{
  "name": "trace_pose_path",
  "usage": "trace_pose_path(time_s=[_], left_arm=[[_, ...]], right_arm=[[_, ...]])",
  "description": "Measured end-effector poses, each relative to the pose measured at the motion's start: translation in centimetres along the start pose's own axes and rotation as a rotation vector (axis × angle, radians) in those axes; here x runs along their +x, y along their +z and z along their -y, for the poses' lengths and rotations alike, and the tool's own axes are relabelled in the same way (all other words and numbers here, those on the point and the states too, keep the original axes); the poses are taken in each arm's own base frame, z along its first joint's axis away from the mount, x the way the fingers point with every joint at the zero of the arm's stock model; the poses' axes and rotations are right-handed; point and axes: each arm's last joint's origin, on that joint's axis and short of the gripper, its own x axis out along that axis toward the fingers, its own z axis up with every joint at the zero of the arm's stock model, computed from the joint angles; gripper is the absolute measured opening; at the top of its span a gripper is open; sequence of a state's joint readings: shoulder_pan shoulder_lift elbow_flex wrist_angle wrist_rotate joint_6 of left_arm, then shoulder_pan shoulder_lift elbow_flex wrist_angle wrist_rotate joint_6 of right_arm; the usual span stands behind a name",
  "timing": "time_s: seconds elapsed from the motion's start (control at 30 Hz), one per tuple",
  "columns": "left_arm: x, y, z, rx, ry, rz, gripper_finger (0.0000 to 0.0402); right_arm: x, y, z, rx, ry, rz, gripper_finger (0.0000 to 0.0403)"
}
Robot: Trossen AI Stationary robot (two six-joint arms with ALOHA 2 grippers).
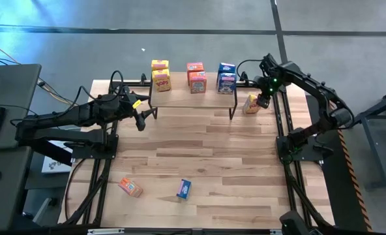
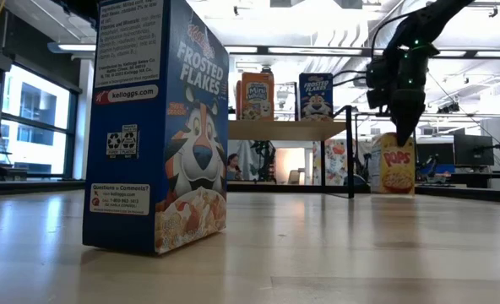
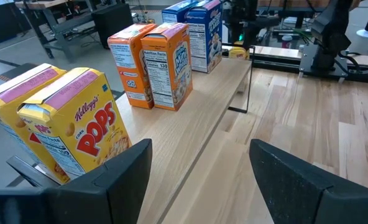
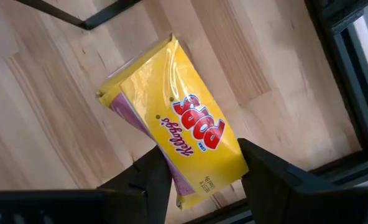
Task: Stack cereal on shelf
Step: Put the yellow cereal box aligned with the other yellow cereal box on the shelf
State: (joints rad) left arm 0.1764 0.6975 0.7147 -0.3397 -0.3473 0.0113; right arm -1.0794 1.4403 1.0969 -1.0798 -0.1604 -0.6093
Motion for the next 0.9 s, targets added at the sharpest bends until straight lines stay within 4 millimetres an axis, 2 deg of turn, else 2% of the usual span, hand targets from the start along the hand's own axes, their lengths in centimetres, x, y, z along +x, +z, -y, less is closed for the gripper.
trace_pose_path(time_s=[0.37,0.63,0.9], left_arm=[[0.0,0.0,0.0,0.000,0.000,0.000,0.0262],[0.0,0.0,0.0,0.000,0.000,0.000,0.0262],[0.0,0.0,0.0,0.000,0.000,0.000,0.0262]], right_arm=[[-0.3,-0.2,-0.7,0.057,-0.006,-0.042,0.0158],[-0.2,0.3,-2.9,0.046,-0.027,-0.122,0.0157],[-1.7,0.1,-5.3,0.047,-0.080,-0.102,0.0157]])
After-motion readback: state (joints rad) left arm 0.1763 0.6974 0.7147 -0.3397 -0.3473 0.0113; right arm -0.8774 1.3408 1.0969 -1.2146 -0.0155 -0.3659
